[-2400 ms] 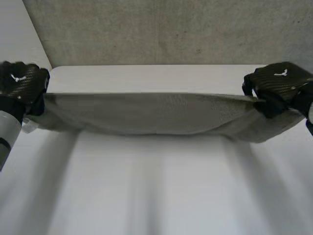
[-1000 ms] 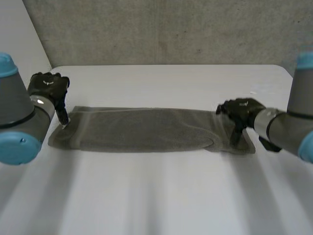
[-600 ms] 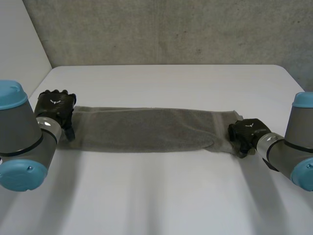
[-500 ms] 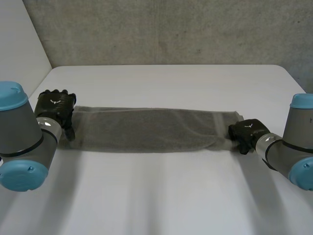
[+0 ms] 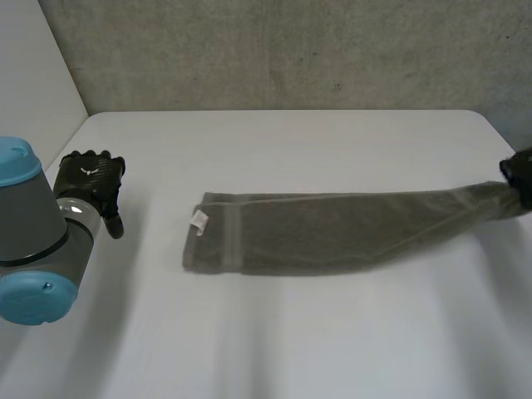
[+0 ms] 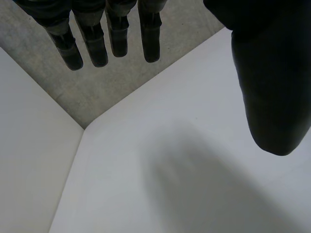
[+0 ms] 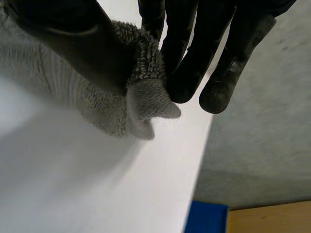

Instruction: Fold the towel.

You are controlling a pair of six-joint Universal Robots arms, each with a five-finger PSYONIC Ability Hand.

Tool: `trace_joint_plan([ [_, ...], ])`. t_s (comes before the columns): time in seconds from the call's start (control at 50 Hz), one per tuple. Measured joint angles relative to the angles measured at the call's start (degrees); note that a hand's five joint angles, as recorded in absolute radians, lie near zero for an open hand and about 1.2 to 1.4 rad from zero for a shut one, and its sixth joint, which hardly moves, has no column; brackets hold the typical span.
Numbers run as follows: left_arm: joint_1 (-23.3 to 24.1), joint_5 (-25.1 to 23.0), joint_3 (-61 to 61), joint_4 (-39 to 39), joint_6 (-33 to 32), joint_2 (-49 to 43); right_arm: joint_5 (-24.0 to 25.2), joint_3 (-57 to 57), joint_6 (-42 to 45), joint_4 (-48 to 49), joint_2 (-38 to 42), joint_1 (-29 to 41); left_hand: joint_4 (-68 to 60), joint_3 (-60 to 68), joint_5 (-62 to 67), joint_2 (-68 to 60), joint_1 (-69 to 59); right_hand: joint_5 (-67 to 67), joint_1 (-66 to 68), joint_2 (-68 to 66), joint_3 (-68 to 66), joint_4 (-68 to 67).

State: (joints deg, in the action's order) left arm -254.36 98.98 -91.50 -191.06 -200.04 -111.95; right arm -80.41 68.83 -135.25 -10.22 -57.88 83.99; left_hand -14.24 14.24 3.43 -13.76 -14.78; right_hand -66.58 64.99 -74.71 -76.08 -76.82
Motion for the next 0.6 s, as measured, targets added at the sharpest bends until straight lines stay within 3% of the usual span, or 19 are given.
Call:
trace_joint_plan([
  [0.06, -0.09, 0.01, -0.01, -0.01, 0.00, 0.07, -0.05, -5.68, -2.25, -3.39, -0.51, 2.69, 0.00, 0.00, 0.00, 0.01, 0.00, 0.00, 0.00, -0.10, 0.00, 0.00],
  [0.16, 0.01, 0.06, 0.14, -0.02, 0.00, 0.08, -0.21, -14.66, -7.14, -7.23, -0.48, 13.03, 0.00, 0.00, 0.00, 0.02, 0.00, -0.01, 0.00, -0.39, -0.68, 0.00],
  [0.24, 0.34, 0.14, 0.19, -0.02, 0.00, 0.08, -1.64, -21.80, -9.70, -8.48, 2.56, 26.67, 0.00, 0.00, 0.00, 0.03, 0.00, -0.01, 0.00, -0.66, -0.89, -0.01],
  [0.38, 0.59, 0.16, -0.01, -0.02, 0.00, 0.07, -5.06, -29.90, -9.93, -8.82, 12.51, 44.48, 0.00, 0.00, 0.00, 0.04, 0.00, 0.17, 0.00, -0.65, -0.74, 0.16],
  [0.46, 0.61, 0.16, -0.14, -0.02, 0.00, 0.06, -6.18, -33.56, -9.74, -10.00, 18.83, 49.80, 0.00, 0.00, 0.00, 0.05, 0.00, 20.21, -10.08, 18.53, 19.26, 20.01],
  [0.54, 0.64, 0.14, -0.23, -0.02, 0.00, 0.02, -6.96, -36.46, -10.00, -11.68, 23.07, 51.50, 0.00, 0.00, 0.00, 0.06, 0.00, 48.65, -36.01, 45.95, 46.72, 47.48],
  [0.6, 0.68, 0.08, -0.21, -0.04, 0.00, -0.05, -7.61, -37.06, -11.04, -12.69, 23.70, 50.72, 0.00, 0.00, 0.00, 0.07, 0.00, 55.86, -41.93, 52.32, 53.37, 54.26],
])
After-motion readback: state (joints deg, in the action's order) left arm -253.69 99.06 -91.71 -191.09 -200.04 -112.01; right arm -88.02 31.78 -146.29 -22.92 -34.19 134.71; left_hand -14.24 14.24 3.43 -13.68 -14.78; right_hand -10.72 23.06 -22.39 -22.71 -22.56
